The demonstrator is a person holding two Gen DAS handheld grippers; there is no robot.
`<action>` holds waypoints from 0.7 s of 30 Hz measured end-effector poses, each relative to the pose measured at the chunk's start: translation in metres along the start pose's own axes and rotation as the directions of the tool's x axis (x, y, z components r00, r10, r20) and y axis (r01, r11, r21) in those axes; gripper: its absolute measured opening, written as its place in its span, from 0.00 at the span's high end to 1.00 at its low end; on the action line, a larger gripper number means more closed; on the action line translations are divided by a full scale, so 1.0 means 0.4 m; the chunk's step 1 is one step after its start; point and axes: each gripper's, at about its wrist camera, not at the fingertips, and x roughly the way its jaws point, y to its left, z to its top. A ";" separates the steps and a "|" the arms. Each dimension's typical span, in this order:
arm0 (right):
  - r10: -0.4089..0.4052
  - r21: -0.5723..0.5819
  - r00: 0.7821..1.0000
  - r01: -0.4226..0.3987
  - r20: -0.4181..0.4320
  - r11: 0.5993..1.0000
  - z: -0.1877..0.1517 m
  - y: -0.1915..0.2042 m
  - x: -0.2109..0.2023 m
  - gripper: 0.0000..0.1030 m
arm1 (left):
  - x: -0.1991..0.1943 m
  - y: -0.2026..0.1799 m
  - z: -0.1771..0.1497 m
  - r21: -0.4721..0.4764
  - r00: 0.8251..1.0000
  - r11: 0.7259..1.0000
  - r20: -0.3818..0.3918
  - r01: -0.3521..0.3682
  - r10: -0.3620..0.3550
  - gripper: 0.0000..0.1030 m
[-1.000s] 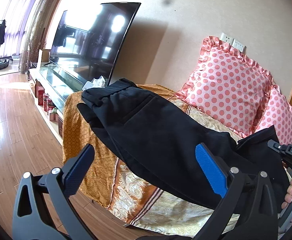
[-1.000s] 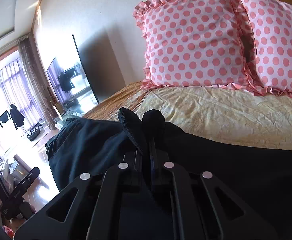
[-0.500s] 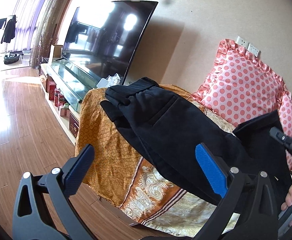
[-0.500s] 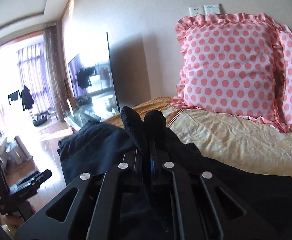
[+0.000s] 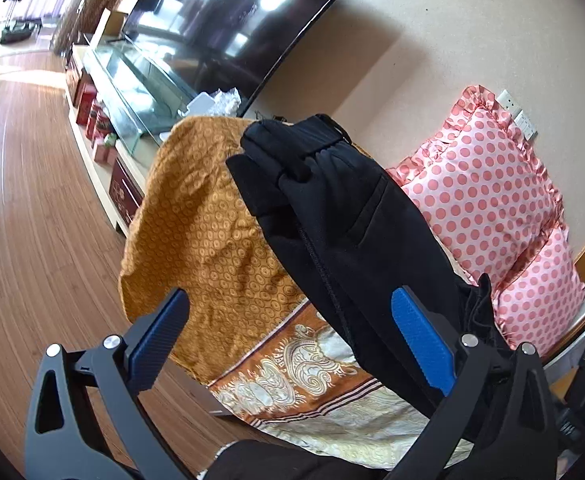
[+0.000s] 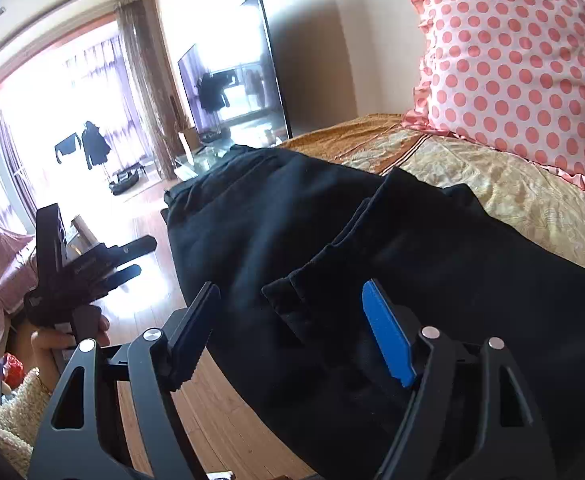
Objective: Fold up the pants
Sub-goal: 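Lift the waistband with the left gripper and fold it over toward the leg hems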
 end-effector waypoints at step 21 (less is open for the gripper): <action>0.058 0.113 0.997 -0.064 0.056 0.991 -0.054 -0.059 -0.060 0.23 | 0.126 -0.004 0.133 -0.291 0.974 0.944 -0.116 0.153 -0.194 0.36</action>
